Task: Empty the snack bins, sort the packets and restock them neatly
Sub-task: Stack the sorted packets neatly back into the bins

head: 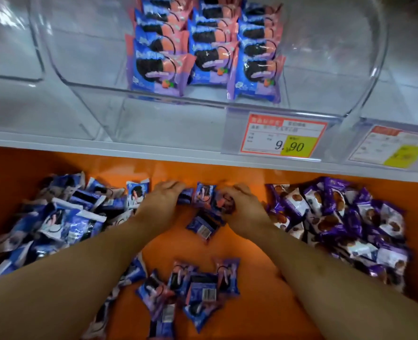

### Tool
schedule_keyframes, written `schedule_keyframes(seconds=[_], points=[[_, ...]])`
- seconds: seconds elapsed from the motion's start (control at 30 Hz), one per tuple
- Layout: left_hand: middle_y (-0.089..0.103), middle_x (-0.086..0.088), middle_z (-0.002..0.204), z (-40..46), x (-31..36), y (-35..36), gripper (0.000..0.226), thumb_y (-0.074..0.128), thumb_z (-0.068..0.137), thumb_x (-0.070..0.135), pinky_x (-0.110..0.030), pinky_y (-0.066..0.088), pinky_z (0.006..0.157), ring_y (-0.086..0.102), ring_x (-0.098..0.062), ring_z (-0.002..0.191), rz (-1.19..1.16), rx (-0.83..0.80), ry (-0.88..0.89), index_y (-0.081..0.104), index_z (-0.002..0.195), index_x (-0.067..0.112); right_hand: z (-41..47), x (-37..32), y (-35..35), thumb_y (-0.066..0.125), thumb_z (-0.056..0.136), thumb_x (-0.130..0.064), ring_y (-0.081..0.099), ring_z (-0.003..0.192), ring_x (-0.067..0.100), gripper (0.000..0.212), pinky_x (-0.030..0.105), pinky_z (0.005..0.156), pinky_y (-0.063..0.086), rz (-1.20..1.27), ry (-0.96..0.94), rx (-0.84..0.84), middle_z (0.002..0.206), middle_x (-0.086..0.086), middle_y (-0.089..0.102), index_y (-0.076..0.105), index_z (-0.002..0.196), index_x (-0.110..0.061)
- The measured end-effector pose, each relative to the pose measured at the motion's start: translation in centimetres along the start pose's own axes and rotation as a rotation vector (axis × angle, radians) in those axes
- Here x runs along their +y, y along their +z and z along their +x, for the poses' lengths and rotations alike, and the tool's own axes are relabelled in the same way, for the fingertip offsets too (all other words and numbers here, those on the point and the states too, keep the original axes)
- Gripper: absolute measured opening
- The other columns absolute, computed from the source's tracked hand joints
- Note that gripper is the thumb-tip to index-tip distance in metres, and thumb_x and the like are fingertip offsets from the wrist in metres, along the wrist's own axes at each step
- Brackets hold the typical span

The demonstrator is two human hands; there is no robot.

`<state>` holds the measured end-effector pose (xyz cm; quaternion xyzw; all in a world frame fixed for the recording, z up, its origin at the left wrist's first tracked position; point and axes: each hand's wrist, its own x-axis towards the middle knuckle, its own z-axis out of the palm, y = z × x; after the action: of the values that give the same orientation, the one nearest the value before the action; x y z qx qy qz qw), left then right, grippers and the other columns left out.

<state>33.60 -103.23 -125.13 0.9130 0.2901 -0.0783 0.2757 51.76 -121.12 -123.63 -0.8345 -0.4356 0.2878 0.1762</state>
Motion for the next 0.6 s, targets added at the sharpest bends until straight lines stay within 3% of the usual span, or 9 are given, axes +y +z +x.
schedule_keyframes(seconds=[0.13,0.3,0.4,0.47,0.53,0.6], points=[[0.059,-0.004,0.137,-1.3,0.9,-0.3,0.047,0.070,0.093,0.027,-0.041,0.048,0.098,0.054,-0.030,0.123,0.139,-0.022,-0.028,0.053,0.137,0.029,-1.3,0.4,-0.3,0.075,0.089,-0.017,0.061,0.093,0.022,0.040,0.046,0.078,0.059,-0.037,0.046,-0.026,0.110,-0.007,0.048,0.058,0.112,-0.044],[0.068,-0.004,0.110,-4.6,3.1,-4.9,0.026,0.065,0.099,0.027,-0.038,0.055,0.081,0.066,-0.026,0.097,-0.124,-0.143,-0.129,0.055,0.123,0.026,-3.5,-1.6,-4.8,0.068,0.100,-0.024,0.068,0.071,0.028,0.020,0.036,0.051,0.050,0.087,0.113,-0.102,0.098,0.001,0.069,0.057,0.115,-0.034],[0.060,-0.003,0.087,-7.0,5.3,-9.0,0.019,0.070,0.096,0.030,-0.032,0.045,0.069,0.058,-0.017,0.075,-0.258,-0.205,-0.118,0.057,0.095,0.016,-5.1,-5.1,-8.5,0.069,0.100,-0.024,0.072,0.073,0.036,0.012,0.034,0.049,0.043,0.198,0.121,-0.196,0.092,0.015,0.071,0.057,0.101,-0.024],[0.065,-0.010,0.085,-8.9,7.3,-12.2,0.020,0.072,0.093,0.026,-0.033,0.051,0.066,0.061,-0.025,0.068,-0.343,-0.234,-0.128,0.063,0.094,0.008,-6.7,-8.2,-11.6,0.075,0.097,-0.024,0.069,0.071,0.037,0.018,0.035,0.054,0.048,0.238,0.112,-0.263,0.094,0.013,0.068,0.059,0.103,-0.019],[0.074,-0.015,0.097,-11.2,9.6,-15.3,0.014,0.072,0.095,0.019,-0.036,0.059,0.068,0.072,-0.035,0.082,-0.450,-0.260,-0.117,0.070,0.103,0.007,-8.9,-11.2,-14.8,0.079,0.091,-0.031,0.069,0.081,0.044,0.026,0.050,0.067,0.058,0.253,0.091,-0.312,0.107,0.011,0.070,0.063,0.108,-0.020],[0.075,-0.018,0.111,-13.8,11.7,-18.0,0.019,0.068,0.098,0.010,-0.033,0.062,0.068,0.075,-0.032,0.093,-0.578,-0.276,-0.111,0.071,0.117,0.005,-11.7,-13.8,-17.9,0.082,0.082,-0.037,0.067,0.083,0.043,0.036,0.053,0.070,0.060,0.322,0.044,-0.323,0.106,0.011,0.069,0.067,0.108,-0.018]])
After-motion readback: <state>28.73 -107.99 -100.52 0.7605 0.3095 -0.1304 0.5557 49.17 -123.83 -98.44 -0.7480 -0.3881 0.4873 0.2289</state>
